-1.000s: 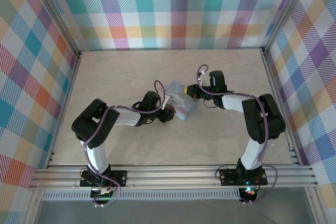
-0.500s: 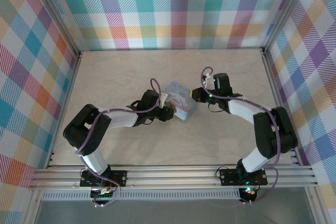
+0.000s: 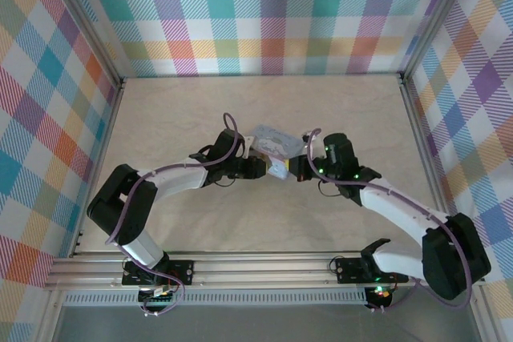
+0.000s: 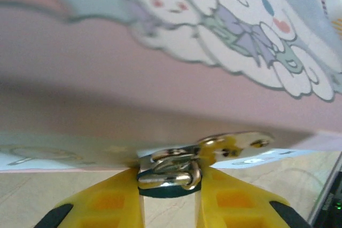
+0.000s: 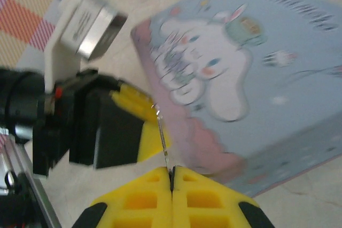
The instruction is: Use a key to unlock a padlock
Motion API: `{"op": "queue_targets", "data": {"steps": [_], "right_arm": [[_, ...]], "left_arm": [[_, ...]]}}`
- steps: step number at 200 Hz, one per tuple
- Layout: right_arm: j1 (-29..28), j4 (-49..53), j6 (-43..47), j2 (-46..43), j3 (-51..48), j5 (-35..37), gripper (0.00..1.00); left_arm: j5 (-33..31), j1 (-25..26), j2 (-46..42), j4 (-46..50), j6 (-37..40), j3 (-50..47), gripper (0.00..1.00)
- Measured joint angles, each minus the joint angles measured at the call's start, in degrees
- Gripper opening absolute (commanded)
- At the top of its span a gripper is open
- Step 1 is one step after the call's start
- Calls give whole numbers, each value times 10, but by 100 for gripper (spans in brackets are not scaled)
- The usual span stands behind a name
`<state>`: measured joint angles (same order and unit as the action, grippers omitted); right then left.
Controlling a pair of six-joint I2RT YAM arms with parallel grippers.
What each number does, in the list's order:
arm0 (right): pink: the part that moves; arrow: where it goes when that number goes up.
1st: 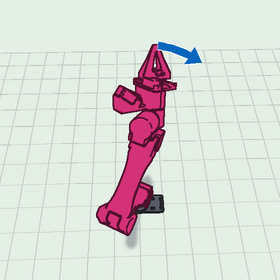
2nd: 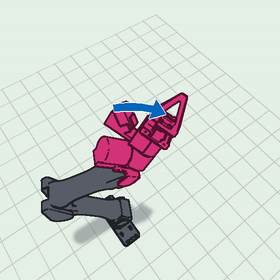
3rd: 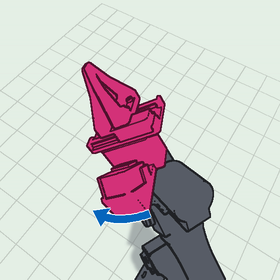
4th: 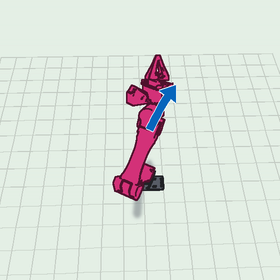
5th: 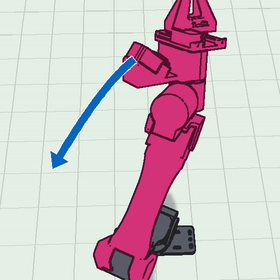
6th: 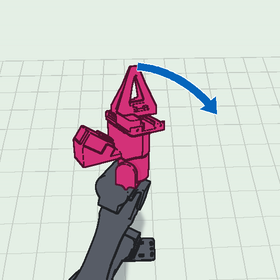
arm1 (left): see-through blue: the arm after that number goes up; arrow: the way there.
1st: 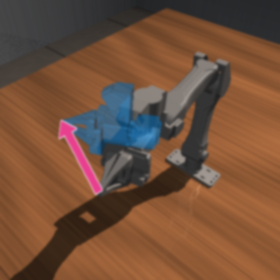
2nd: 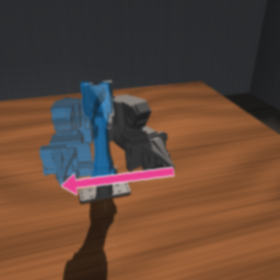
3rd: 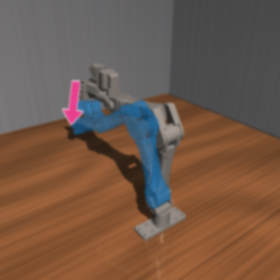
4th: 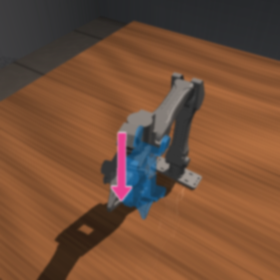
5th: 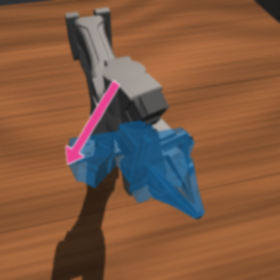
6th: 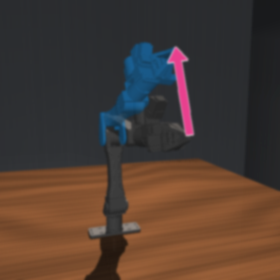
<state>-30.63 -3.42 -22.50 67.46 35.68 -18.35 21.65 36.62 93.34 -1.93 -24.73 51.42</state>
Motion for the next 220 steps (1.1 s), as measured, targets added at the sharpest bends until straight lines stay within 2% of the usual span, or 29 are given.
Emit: {"op": "queue_targets", "data": {"steps": [31, 98, 220], "right_arm": [[-42, -3, 21, -3, -40, 30, 0], [-88, -29, 63, 53, -66, 80, 0], [-95, -132, 84, 114, -72, 109, 0]], "left_arm": [[9, 0, 0, 24, -18, 18, 21], [44, 0, 26, 68, -61, 61, 21], [79, 0, 65, 110, -92, 103, 21]]}}
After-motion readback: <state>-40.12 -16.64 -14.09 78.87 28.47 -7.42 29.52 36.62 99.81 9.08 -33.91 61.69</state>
